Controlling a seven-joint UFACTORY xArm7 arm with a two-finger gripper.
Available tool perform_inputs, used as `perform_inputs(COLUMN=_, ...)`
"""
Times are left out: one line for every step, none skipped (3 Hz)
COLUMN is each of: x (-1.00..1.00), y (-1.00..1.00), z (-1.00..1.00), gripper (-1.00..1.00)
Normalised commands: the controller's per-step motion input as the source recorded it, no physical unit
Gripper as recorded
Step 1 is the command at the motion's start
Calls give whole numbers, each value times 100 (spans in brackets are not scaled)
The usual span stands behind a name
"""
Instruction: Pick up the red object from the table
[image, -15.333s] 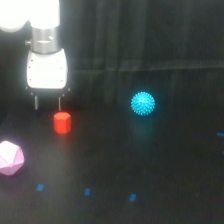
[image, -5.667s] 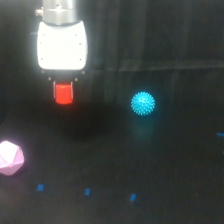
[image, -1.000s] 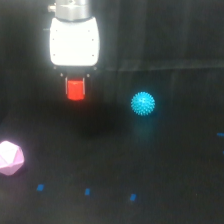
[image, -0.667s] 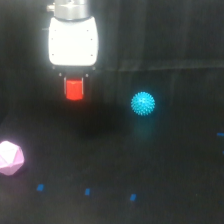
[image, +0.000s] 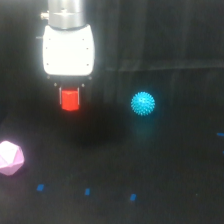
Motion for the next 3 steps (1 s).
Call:
perform_inputs(x=7, y=28, z=-5, gripper=-99)
perform_inputs(x=14, y=-59, z=51, gripper=-100)
perform_inputs(x=4, y=43, z=-6, gripper=-98)
